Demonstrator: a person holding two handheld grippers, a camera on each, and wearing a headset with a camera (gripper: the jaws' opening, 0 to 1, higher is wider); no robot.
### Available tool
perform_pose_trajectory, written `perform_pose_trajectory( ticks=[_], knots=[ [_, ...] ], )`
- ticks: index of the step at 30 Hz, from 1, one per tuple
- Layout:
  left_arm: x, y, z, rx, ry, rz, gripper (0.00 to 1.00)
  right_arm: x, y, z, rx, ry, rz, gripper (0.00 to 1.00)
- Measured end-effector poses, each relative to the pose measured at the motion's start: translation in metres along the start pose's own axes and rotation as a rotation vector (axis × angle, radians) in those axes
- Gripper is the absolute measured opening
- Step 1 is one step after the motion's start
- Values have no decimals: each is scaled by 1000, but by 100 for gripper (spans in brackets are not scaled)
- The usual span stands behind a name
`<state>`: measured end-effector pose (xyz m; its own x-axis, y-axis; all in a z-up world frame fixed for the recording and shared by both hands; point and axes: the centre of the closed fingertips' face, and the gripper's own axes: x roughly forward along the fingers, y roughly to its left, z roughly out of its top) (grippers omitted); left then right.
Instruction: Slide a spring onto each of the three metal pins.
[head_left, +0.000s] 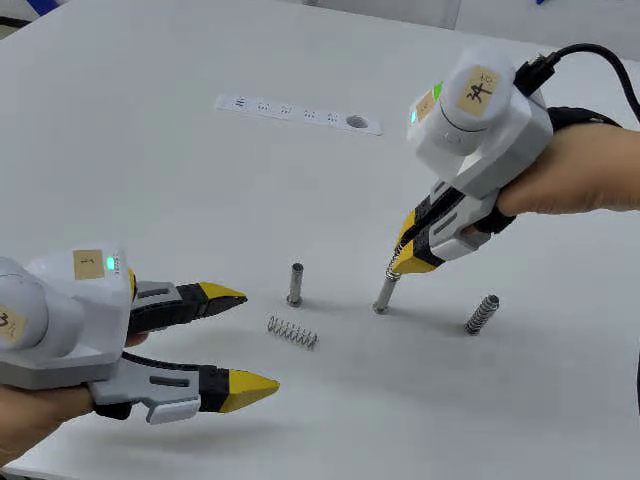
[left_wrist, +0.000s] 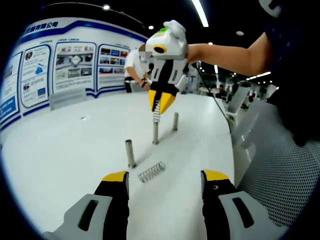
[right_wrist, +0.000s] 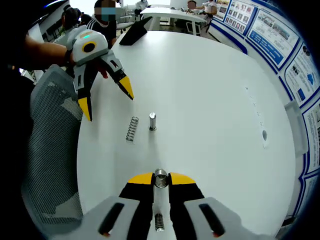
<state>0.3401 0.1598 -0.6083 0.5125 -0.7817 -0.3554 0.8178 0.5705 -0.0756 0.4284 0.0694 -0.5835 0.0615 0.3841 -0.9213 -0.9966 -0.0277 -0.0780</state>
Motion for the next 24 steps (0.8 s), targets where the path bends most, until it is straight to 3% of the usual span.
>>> perform_pose_trajectory(
  ticks=[24],
  knots=[
    [0, 2, 1, -2, 1, 4, 59, 22, -3, -10, 11, 35, 18, 12]
  ],
)
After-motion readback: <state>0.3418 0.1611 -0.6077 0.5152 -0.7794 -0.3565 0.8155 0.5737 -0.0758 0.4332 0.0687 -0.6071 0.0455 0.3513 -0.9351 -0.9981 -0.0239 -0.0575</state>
